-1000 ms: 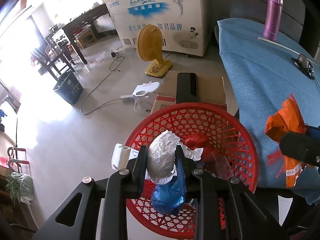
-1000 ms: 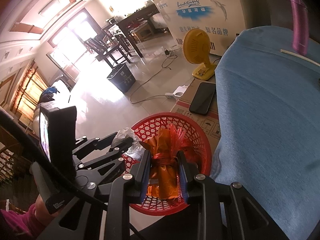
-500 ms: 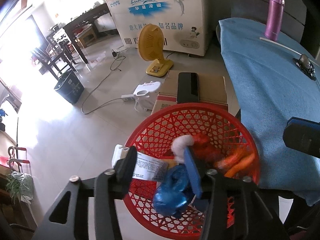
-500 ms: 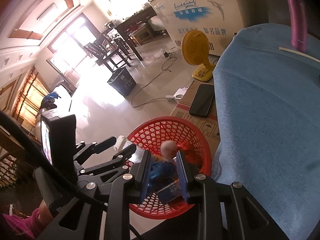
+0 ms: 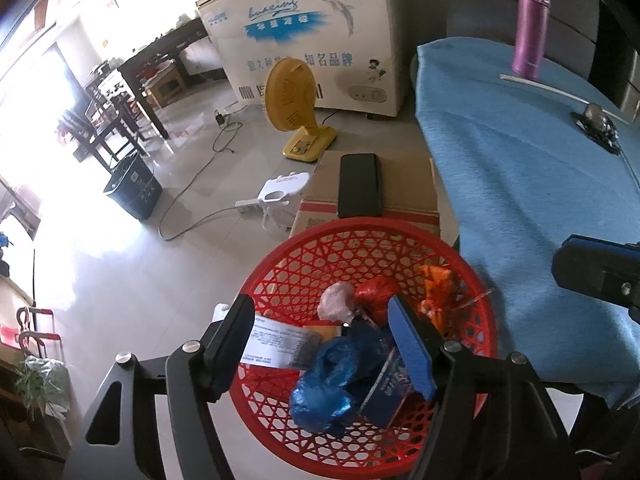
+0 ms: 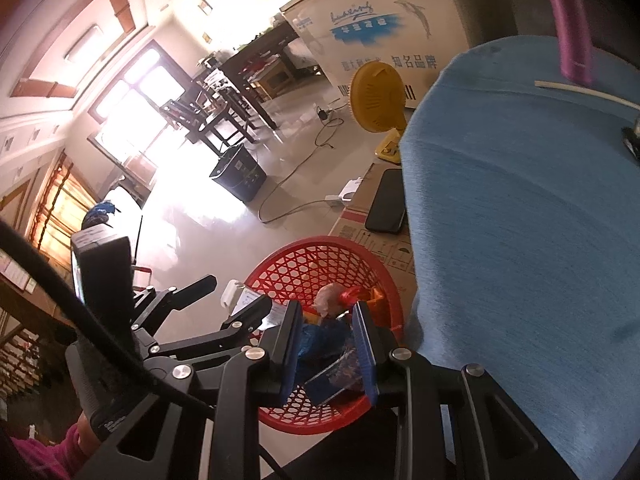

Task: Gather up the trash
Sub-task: 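Move both tools over the blue table toward the black plastic bag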

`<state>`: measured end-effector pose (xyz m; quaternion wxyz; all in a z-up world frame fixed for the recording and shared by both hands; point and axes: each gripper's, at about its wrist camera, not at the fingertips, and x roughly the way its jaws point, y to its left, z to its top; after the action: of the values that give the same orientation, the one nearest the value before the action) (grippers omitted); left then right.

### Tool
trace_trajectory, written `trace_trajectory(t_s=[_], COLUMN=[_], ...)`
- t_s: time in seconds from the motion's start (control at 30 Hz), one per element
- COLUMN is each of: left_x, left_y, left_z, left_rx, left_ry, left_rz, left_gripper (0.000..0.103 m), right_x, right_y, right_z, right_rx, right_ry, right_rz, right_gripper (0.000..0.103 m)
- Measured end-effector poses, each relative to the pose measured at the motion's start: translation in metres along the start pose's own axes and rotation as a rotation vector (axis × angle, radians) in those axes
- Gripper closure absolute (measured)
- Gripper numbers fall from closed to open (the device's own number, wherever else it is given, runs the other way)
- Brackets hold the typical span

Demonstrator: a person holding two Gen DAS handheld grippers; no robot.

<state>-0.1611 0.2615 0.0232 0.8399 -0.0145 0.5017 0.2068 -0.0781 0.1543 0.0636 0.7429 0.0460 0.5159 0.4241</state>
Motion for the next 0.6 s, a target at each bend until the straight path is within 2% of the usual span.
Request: trace_trajectory(t_s=[0.3, 0.6], left_x=[-0.021, -0.051], left_y=[-0.033, -0.074], left_z=[0.010, 0.024], left_rx=[0.076, 0.163], left_ry=[-0.047, -0.117], left_rz=[-0.011, -0.041], left_gripper=[0.033, 0.033], right_x=[-0.027, -0.074], right_y=[-0.031, -0.076], right_z=[-0.004, -0.011], right_rx=[0.084, 0.175], right_ry=[-0.058, -0.168], right_rz=[-0.008, -0.097], right_gripper=[0.073, 0.073])
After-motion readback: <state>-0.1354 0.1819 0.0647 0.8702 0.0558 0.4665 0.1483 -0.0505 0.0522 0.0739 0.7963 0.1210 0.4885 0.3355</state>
